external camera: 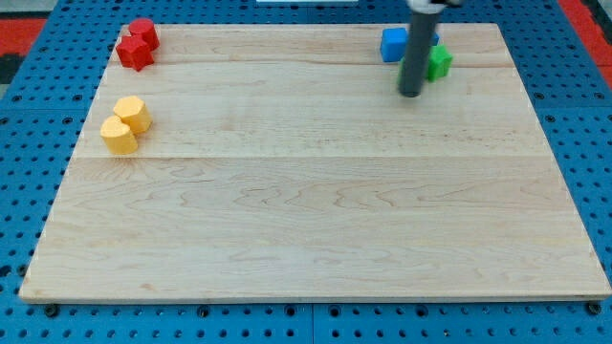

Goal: Push the red star to the bottom center of the board

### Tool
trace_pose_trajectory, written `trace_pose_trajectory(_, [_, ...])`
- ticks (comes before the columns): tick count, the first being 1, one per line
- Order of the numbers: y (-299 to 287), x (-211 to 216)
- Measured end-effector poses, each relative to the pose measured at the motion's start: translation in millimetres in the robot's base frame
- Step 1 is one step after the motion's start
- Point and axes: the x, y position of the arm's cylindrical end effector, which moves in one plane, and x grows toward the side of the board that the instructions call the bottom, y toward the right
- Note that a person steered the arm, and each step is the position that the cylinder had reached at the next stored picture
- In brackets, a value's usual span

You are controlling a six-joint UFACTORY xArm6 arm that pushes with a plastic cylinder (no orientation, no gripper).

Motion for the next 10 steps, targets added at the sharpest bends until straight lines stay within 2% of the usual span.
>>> trace_pose_trajectory(2, [9.5, 18.3])
trace_pose_trajectory(5, [13.1, 16.9])
trace_pose_trajectory(7, [-71.8, 68.3])
trace_pose_trajectory(9, [-142.1, 70.8])
trace_pose_trajectory(10, [-158.0, 70.8])
